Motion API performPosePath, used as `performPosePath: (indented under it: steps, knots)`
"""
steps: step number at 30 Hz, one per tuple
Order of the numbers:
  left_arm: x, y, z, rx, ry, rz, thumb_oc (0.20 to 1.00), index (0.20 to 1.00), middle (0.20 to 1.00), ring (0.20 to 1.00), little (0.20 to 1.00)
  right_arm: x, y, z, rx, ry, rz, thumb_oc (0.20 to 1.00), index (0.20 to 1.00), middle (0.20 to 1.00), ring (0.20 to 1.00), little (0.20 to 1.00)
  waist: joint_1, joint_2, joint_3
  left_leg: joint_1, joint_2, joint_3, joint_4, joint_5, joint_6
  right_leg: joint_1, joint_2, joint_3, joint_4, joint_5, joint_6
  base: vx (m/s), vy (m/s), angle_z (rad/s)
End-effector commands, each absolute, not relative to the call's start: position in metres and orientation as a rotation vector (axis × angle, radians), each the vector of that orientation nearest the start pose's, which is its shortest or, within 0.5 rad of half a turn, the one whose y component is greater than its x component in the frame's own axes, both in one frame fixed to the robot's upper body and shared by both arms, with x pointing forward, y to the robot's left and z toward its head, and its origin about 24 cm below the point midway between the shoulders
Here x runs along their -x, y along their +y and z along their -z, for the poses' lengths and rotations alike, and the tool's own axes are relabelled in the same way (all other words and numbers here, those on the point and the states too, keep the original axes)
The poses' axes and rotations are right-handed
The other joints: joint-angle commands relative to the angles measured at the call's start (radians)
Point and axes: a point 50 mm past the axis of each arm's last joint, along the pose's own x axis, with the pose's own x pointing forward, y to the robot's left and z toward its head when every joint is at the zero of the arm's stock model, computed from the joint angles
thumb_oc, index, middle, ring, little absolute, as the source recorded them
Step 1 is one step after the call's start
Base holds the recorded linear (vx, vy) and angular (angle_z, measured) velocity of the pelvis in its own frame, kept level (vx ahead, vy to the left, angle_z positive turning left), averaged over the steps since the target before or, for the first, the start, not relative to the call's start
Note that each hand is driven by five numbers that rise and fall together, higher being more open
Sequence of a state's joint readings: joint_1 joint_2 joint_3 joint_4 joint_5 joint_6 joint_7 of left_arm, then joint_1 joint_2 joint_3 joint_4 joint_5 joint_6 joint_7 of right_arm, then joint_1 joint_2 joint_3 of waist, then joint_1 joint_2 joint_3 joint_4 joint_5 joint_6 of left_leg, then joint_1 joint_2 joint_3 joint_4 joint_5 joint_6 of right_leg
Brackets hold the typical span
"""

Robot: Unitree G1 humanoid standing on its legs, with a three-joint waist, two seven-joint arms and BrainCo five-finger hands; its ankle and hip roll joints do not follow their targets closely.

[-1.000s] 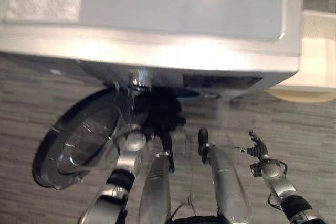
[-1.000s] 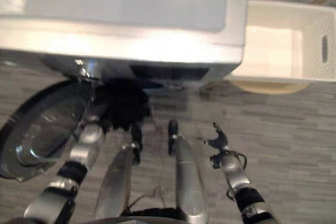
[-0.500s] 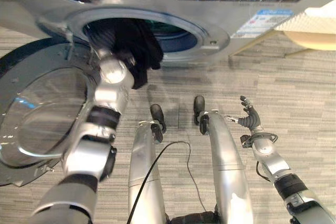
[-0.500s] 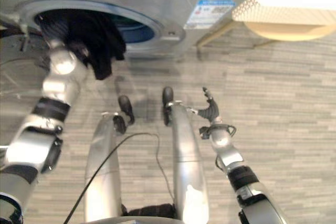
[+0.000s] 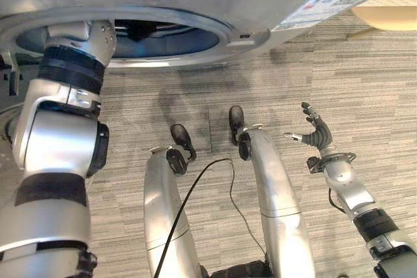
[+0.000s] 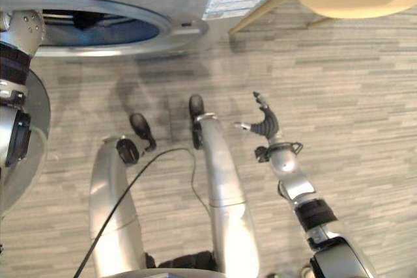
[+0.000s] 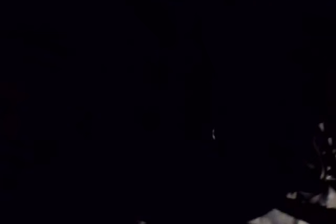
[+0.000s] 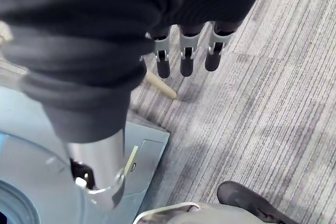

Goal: Grab the laundry basket,head to the washer,open it,put in the laundry and shut it.

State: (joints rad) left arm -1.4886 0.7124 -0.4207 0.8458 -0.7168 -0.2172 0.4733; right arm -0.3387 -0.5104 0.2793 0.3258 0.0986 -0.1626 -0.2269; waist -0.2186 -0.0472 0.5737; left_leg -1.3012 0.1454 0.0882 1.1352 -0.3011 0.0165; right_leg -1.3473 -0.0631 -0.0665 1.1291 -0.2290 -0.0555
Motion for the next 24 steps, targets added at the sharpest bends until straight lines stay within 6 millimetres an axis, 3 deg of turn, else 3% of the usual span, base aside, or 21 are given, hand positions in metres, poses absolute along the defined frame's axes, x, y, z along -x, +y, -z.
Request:
performPosePath:
  steps: [1, 6, 9, 12, 15, 16, 17, 18, 19, 20, 22, 23, 24]
  knots:
    - [-0.377, 0.228, -0.388, -0.217, -0.746, -0.387, 1.0, 1.0, 1.0, 1.0, 1.0, -0.294, -0.2, -0.065, 0.411, -0.14, -0.028, 1.0, 1.0, 1.0, 1.0, 1.0, -0.011, 0.031, -0.143, -0.033, -0.007, -0.053, -0.017, -0.027, 0.019, 0.019, -0.033, 0.045, -0.079, -0.078, 0.071, 0.02, -0.009, 0.03]
    - [-0.394, 0.229, -0.341, -0.617, -0.576, -0.359, 1.0, 1.0, 1.0, 1.0, 1.0, -0.291, -0.203, -0.061, 0.424, -0.124, -0.038, 1.0, 1.0, 1.0, 1.0, 1.0, 0.005, 0.043, -0.159, -0.039, -0.009, -0.06, -0.009, -0.024, 0.017, 0.018, -0.033, 0.033, -0.068, -0.083, 0.065, 0.0, -0.006, 0.0]
    - [-0.395, 0.227, -0.325, -0.863, -0.557, -0.357, 1.0, 1.0, 1.0, 1.0, 1.0, -0.289, -0.208, -0.057, 0.423, -0.11, -0.034, 1.0, 1.0, 1.0, 1.0, 1.0, 0.019, 0.046, -0.173, -0.025, -0.013, -0.066, -0.017, -0.021, 0.013, 0.035, -0.034, 0.024, -0.072, -0.083, 0.065, 0.0, -0.032, 0.07]
    - [-0.395, 0.226, -0.311, -0.912, -0.548, -0.338, 1.0, 1.0, 1.0, 1.0, 1.0, -0.289, -0.211, -0.055, 0.416, -0.105, -0.026, 1.0, 1.0, 1.0, 1.0, 1.0, 0.029, 0.045, -0.179, 0.0, -0.016, -0.07, -0.037, -0.015, 0.009, 0.06, -0.037, 0.019, -0.084, -0.081, 0.065, -0.02, -0.017, 0.15]
    - [-0.391, 0.228, -0.286, -0.856, -0.539, -0.314, 1.0, 1.0, 1.0, 1.0, 1.0, -0.287, -0.211, -0.05, 0.407, -0.087, -0.015, 1.0, 1.0, 1.0, 1.0, 1.0, 0.046, 0.041, -0.181, 0.059, -0.02, -0.071, -0.088, -0.004, -0.002, 0.12, -0.046, 0.01, -0.125, -0.075, 0.068, -0.06, -0.006, 0.09]
    - [-0.387, 0.23, -0.258, -0.772, -0.502, -0.29, 1.0, 1.0, 1.0, 1.0, 1.0, -0.286, -0.21, -0.042, 0.404, -0.051, 0.0, 1.0, 1.0, 1.0, 1.0, 1.0, 0.062, 0.039, -0.179, 0.121, -0.026, -0.065, -0.148, 0.01, -0.011, 0.175, -0.054, 0.002, -0.174, -0.065, 0.072, -0.07, -0.004, 0.11]
    - [-0.386, 0.231, -0.257, -0.77, -0.498, -0.292, 1.0, 1.0, 1.0, 1.0, 1.0, -0.286, -0.21, -0.041, 0.407, -0.049, -0.003, 1.0, 1.0, 1.0, 1.0, 1.0, 0.059, 0.04, -0.177, 0.128, -0.026, -0.064, -0.154, 0.013, -0.011, 0.183, -0.054, 0.002, -0.179, -0.063, 0.072, -0.06, 0.001, 0.11]
    - [-0.384, 0.23, -0.239, -0.723, -0.473, -0.271, 1.0, 1.0, 1.0, 1.0, 1.0, -0.286, -0.209, -0.038, 0.403, -0.034, 0.007, 1.0, 1.0, 1.0, 1.0, 1.0, 0.07, 0.037, -0.175, 0.161, -0.03, -0.064, -0.187, 0.02, -0.015, 0.208, -0.058, -0.001, -0.201, -0.057, 0.075, -0.06, 0.024, 0.21]
    - [-0.375, 0.227, -0.195, -0.624, -0.39, -0.23, 1.0, 1.0, 1.0, 1.0, 1.0, -0.285, -0.21, -0.028, 0.409, 0.016, 0.033, 1.0, 1.0, 1.0, 1.0, 1.0, 0.088, 0.032, -0.171, 0.261, -0.042, -0.059, -0.281, 0.044, -0.021, 0.297, -0.067, -0.009, -0.275, -0.035, 0.081, -0.08, 0.038, 0.27]
    - [-0.368, 0.226, -0.168, -0.569, -0.331, -0.21, 1.0, 1.0, 1.0, 1.0, 1.0, -0.284, -0.209, -0.023, 0.41, 0.034, 0.039, 1.0, 1.0, 1.0, 1.0, 1.0, 0.095, 0.027, -0.165, 0.313, -0.046, -0.055, -0.328, 0.056, -0.026, 0.346, -0.07, -0.014, -0.314, -0.022, 0.086, -0.06, 0.033, 0.28]
    - [-0.367, 0.226, -0.167, -0.568, -0.328, -0.212, 1.0, 1.0, 1.0, 1.0, 1.0, -0.283, -0.209, -0.023, 0.412, 0.036, 0.037, 1.0, 1.0, 1.0, 1.0, 1.0, 0.092, 0.027, -0.161, 0.324, -0.047, -0.054, -0.336, 0.059, -0.026, 0.356, -0.07, -0.014, -0.32, -0.02, 0.086, -0.01, 0.018, 0.22]
    - [-0.35, 0.215, -0.115, -0.413, -0.208, -0.164, 1.0, 1.0, 1.0, 1.0, 1.0, -0.279, -0.21, -0.009, 0.41, 0.102, 0.056, 1.0, 1.0, 1.0, 1.0, 1.0, 0.113, 0.025, -0.163, 0.44, -0.063, -0.05, -0.439, 0.086, -0.03, 0.466, -0.075, -0.024, -0.407, 0.006, 0.095, 0.02, 0.035, 0.33]
    - [-0.34, 0.211, -0.09, -0.353, -0.14, -0.149, 1.0, 1.0, 1.0, 1.0, 1.0, -0.277, -0.211, -0.002, 0.409, 0.134, 0.066, 1.0, 1.0, 1.0, 1.0, 1.0, 0.124, 0.023, -0.169, 0.5, -0.071, -0.046, -0.501, 0.1, -0.033, 0.527, -0.077, -0.034, -0.456, 0.017, 0.101, 0.02, 0.035, 0.4]
